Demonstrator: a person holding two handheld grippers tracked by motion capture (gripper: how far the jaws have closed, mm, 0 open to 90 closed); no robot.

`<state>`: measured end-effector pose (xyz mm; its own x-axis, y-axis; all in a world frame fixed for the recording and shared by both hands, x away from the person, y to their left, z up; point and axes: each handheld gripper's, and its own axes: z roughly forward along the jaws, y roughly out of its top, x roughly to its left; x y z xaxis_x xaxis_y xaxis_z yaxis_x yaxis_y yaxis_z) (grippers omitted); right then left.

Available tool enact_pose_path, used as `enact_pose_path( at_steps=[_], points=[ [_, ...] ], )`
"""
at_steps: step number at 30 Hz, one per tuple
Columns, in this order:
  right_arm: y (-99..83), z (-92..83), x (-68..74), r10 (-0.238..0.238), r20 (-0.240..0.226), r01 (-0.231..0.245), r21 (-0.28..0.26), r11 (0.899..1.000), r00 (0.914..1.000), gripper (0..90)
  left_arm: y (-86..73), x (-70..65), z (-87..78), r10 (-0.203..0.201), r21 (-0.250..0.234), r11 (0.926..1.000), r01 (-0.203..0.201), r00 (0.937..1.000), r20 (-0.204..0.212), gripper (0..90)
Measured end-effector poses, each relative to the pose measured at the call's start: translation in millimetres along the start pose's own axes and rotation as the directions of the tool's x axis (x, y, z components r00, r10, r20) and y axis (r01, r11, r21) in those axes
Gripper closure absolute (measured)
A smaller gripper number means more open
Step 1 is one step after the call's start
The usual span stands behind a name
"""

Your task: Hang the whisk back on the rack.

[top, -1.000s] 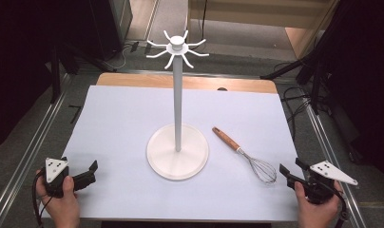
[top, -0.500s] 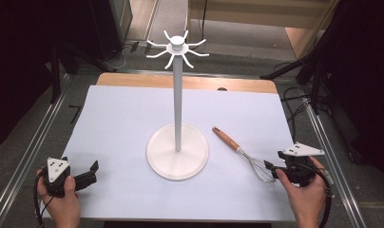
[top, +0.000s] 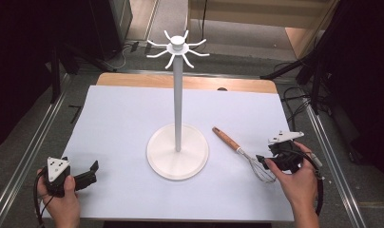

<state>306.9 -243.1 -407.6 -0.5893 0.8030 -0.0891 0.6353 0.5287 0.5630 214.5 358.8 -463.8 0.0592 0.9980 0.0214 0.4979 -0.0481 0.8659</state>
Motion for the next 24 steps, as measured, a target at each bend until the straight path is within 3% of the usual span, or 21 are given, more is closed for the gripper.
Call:
enact_pose_path(
  at_steps=[10,24],
  points=[
    [21.9,10.3,3.8,-0.028,-0.016,0.03,0.09,0.995,0.9995,46.6,-0.1,-0.1,0.0,0.0,-0.002,1.0,0.0,1.0,0.002,0.3],
    [53.6,39.2,12.6,-0.055,-0.061,0.068,0.221,0.973,0.9966,50.6,0.0,-0.7,0.3,0.007,-0.002,1.0,-0.007,1.0,0.002,0.3]
  ],
)
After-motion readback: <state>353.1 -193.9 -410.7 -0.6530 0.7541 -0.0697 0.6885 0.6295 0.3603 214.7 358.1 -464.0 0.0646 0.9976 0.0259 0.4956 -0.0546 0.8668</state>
